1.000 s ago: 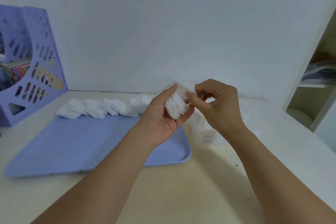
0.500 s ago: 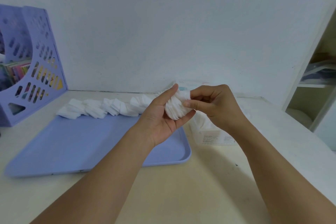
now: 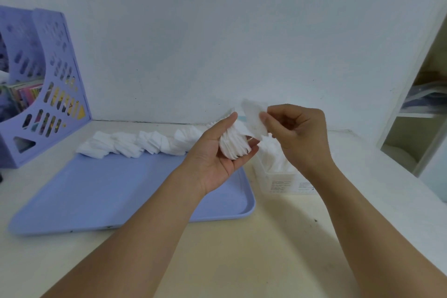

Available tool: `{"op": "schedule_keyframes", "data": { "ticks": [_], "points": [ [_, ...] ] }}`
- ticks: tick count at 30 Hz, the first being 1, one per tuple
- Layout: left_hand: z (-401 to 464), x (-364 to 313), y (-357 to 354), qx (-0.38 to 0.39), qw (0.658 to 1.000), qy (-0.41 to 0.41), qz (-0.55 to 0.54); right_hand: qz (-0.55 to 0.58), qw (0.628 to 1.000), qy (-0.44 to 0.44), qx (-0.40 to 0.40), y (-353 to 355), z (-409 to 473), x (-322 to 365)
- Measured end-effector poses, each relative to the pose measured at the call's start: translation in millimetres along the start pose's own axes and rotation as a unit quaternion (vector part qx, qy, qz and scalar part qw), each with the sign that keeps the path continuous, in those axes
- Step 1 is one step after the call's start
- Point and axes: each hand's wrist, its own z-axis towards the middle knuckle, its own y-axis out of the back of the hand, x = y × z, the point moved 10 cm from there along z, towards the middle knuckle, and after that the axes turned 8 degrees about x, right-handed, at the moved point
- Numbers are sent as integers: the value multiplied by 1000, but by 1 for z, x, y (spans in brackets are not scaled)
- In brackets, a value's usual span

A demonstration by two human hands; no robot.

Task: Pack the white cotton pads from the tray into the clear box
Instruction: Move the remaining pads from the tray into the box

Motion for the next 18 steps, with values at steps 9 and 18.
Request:
{"op": "schedule_keyframes", "data": {
  "ticks": [9, 18],
  "points": [
    [-2, 1, -8, 21, 1000, 5, -12, -14, 997, 1, 79, -30, -5, 4],
    [-3, 3, -2, -5, 999, 7, -51, -22, 1000, 12, -13, -9, -5, 6]
  ]
}}
